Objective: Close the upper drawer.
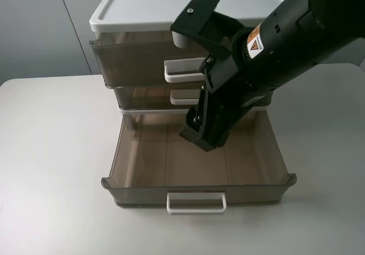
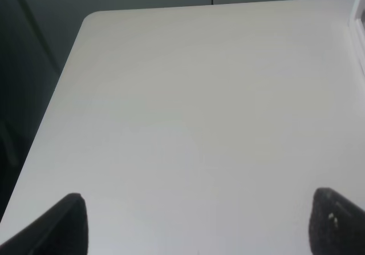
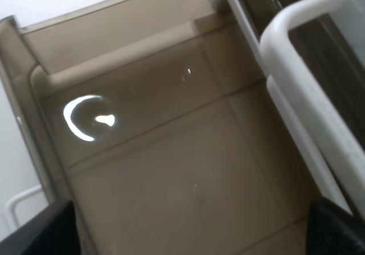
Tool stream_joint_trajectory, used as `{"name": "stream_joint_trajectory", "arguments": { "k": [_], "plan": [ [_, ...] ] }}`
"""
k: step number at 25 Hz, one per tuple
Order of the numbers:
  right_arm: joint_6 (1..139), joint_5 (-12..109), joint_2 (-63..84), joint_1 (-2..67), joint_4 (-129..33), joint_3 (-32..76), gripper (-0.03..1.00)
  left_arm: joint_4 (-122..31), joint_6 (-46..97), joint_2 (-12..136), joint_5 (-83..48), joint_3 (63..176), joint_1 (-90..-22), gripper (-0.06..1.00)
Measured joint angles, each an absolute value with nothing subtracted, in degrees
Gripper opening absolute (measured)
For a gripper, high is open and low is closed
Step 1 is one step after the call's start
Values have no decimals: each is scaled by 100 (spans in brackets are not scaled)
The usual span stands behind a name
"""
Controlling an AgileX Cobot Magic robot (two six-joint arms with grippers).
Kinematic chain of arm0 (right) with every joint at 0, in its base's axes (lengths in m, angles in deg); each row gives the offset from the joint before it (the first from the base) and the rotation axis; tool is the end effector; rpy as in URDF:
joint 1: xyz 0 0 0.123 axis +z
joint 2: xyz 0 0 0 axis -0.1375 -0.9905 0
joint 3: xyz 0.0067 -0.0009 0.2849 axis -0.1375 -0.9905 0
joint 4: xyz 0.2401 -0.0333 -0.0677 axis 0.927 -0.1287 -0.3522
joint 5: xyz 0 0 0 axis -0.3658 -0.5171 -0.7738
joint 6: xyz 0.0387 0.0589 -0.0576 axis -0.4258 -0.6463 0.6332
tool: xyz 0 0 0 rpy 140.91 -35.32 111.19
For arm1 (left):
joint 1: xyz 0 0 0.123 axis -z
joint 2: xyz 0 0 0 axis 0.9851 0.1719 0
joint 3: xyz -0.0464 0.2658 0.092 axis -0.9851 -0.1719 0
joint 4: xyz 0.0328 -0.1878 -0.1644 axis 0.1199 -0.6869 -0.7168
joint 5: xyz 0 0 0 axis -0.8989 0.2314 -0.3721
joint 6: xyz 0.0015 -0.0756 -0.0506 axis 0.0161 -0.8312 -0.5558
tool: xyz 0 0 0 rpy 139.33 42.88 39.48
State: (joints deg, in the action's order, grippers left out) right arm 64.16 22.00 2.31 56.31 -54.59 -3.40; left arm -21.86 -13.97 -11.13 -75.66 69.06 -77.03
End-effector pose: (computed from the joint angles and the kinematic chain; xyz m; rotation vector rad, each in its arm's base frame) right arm 0.1885 0.2142 0.2589 -1.3849 2.1875 0.2257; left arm -0.0073 0.0149 0.2801 -0.0550 2.0386 0.1234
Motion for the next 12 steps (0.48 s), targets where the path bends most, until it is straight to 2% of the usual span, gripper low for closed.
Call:
{"name": "stream_joint_trajectory", "arguments": {
  "k": [5,12],
  "plan": [
    [6433,2559,-45,5315,-5514,-151,61,-2186,-1397,-1113,-7566,6906,-7703,74],
    [6464,2254,-72,5358,-5145,41,61,-2186,-1397,-1113,-7566,6906,-7703,74]
  ]
}}
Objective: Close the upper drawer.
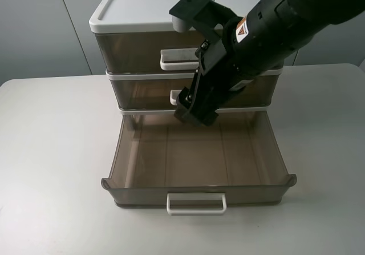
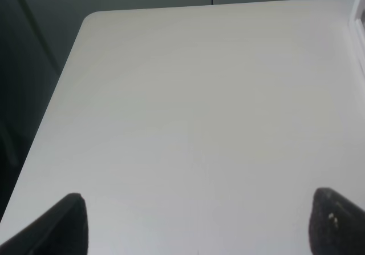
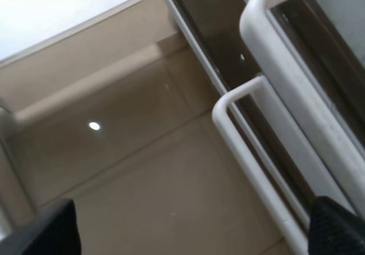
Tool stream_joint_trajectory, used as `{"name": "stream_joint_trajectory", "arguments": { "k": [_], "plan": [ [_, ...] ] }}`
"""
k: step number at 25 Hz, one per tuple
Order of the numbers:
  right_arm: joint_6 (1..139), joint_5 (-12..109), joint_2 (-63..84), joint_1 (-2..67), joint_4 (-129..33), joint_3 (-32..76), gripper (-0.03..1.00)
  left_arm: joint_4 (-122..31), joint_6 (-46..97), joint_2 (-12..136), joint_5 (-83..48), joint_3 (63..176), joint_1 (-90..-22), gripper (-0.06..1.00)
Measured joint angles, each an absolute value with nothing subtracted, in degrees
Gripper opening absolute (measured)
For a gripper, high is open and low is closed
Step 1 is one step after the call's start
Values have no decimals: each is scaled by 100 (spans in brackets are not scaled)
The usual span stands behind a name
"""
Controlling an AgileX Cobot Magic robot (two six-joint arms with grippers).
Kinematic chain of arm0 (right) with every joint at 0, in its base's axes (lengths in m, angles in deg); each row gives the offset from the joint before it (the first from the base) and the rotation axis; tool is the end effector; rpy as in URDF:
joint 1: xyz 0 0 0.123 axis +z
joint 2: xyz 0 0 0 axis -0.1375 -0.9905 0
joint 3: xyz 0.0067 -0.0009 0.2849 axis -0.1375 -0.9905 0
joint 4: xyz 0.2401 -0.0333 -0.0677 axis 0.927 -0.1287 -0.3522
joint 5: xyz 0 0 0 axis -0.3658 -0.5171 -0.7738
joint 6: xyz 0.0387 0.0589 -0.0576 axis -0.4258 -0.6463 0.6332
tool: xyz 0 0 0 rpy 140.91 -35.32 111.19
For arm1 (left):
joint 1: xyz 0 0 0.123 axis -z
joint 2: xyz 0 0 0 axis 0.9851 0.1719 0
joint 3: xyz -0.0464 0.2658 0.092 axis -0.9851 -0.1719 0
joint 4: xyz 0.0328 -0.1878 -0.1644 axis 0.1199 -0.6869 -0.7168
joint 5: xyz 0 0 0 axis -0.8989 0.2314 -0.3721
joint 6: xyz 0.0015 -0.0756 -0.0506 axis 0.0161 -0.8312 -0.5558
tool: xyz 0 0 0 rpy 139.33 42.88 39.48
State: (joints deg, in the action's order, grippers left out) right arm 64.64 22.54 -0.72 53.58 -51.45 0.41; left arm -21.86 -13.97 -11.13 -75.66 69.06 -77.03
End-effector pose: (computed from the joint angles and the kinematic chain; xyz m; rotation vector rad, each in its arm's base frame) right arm 0.2089 0.2197 0.2633 -1.2926 2.2205 0.2680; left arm -0.0073 0.0149 0.2801 -0.0550 2.0386 0.1234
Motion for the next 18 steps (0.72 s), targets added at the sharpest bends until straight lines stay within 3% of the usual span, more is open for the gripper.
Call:
{"name": "stream_joint_trajectory", "arguments": {
  "k": [5,8,11,18],
  "plan": [
    [6377,1416,852,5696,-4110,65,61,-2186,-1397,-1113,-7566,6906,-7703,74],
    [5776,749,1491,5539,-4243,94,61,-2186,-1397,-1113,-7566,6906,-7703,74],
    [5144,134,2011,4839,-5021,94,61,-2186,-1397,-1113,-7566,6906,-7703,74],
    [4855,-791,3037,2093,-5813,94,61,-2186,-1397,-1113,-7566,6906,-7703,74]
  ]
}}
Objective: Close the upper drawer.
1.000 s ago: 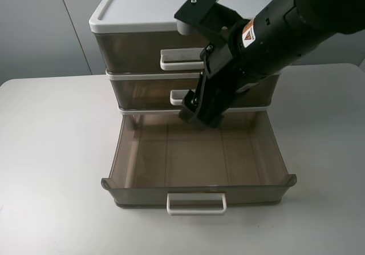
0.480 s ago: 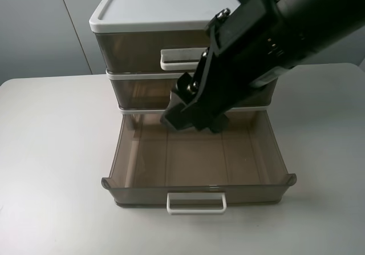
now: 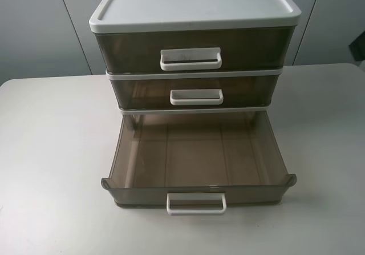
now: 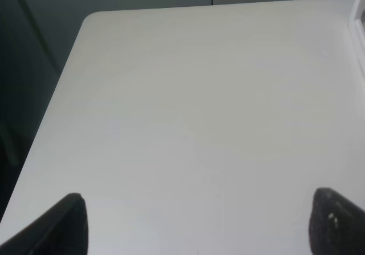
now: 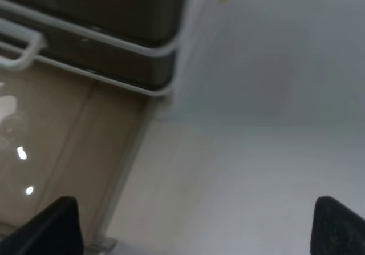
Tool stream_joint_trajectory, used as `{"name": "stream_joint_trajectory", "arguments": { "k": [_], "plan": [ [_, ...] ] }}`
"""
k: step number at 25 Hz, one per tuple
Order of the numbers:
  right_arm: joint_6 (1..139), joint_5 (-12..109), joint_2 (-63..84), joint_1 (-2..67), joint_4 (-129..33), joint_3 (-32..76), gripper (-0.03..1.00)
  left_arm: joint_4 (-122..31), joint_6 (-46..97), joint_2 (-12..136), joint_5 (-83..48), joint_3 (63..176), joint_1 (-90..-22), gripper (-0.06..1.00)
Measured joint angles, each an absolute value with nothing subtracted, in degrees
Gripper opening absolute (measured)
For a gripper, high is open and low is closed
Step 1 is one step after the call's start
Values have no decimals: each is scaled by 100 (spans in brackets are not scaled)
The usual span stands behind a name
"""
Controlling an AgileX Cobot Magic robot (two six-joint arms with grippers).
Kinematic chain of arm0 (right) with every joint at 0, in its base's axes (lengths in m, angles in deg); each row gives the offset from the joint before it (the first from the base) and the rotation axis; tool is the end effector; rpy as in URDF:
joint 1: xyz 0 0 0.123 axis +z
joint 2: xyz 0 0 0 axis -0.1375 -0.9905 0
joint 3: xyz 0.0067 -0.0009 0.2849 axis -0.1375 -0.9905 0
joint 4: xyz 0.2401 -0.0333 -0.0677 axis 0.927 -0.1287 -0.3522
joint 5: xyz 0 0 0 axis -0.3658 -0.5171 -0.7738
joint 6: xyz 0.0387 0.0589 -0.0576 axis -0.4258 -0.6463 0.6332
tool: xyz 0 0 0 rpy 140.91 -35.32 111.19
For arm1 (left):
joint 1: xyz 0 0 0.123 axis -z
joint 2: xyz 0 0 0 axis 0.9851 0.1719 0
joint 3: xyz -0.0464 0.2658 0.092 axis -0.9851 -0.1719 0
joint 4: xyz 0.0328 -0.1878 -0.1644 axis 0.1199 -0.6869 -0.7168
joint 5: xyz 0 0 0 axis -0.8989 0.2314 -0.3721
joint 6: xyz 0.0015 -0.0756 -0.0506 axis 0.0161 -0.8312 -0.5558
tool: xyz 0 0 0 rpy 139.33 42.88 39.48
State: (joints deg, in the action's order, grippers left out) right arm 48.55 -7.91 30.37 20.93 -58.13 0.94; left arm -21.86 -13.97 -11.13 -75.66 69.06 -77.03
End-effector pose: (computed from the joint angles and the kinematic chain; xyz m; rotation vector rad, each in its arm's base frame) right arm 0.1530 0.0320 0.3659 -0.3243 2.5071 0.0267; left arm -0.0073 0.0149 0.2801 -0.0550 2.0386 0.1234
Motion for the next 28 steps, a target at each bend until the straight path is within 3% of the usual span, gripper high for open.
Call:
{"name": "stream_joint_trajectory", "arguments": {
  "k": [6,20,28],
  "plan": [
    [4846,-1189,3703,1064,-5818,78,61,-2186,-1397,-1113,-7566,6906,-7703,74],
    [4179,-931,6486,840,-6074,-2146,61,-2186,-1397,-1113,-7566,6906,-7703,74],
    [4117,-606,7266,641,-6072,-2690,61,-2186,-1397,-1113,-7566,6906,-7703,74]
  ]
}}
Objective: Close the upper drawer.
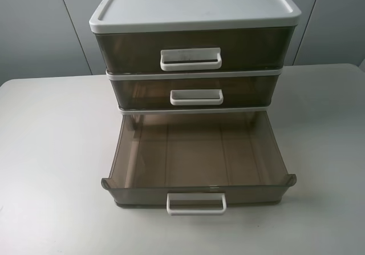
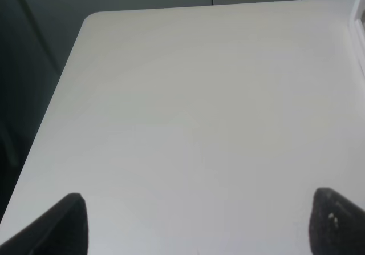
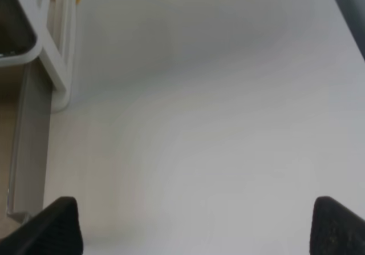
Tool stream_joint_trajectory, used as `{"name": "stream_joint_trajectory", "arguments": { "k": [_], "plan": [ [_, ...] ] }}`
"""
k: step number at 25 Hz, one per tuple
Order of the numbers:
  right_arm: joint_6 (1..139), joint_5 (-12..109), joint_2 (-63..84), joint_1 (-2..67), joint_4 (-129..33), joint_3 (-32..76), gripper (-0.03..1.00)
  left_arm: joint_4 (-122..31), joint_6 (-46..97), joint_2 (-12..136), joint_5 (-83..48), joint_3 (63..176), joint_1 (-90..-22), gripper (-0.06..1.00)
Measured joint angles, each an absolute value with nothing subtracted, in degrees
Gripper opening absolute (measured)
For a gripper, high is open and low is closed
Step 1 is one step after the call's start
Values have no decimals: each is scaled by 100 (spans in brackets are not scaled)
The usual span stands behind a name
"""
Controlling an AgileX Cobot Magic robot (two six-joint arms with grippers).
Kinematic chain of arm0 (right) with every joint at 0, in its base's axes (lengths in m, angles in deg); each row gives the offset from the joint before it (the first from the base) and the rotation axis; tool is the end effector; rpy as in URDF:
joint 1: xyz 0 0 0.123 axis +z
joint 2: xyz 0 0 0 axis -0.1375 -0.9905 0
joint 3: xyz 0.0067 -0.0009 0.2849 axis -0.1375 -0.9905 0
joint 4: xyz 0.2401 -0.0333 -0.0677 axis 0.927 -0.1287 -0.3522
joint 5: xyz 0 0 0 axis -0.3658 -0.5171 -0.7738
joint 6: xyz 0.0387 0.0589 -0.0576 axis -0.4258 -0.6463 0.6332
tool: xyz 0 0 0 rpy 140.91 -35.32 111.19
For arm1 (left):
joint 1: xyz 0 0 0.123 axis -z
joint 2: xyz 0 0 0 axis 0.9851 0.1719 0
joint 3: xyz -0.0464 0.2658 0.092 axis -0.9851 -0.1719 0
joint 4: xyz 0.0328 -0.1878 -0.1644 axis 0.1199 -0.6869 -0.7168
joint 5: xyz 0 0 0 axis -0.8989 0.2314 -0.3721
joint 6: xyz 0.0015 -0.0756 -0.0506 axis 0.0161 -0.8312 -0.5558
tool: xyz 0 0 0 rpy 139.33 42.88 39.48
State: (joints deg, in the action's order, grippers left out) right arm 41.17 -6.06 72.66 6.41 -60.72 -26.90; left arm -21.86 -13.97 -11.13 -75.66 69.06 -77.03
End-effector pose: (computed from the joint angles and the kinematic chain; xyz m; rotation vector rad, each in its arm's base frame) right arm 0.0184 -0.0074 0.2842 0.1447 2.2369 -0.0655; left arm -0.0073 0.0149 0.2801 -0.0550 2.0386 0.1234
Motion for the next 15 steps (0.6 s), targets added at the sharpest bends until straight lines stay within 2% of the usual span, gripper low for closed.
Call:
{"name": "stream_joint_trajectory", "arguments": {
  "k": [7,15],
  "plan": [
    [4201,-528,8326,620,-6082,-2865,61,-2186,-1397,-1113,-7566,6906,-7703,74],
    [4214,-516,8365,616,-6095,-2865,61,-2186,-1397,-1113,-7566,6906,-7703,74]
  ]
}}
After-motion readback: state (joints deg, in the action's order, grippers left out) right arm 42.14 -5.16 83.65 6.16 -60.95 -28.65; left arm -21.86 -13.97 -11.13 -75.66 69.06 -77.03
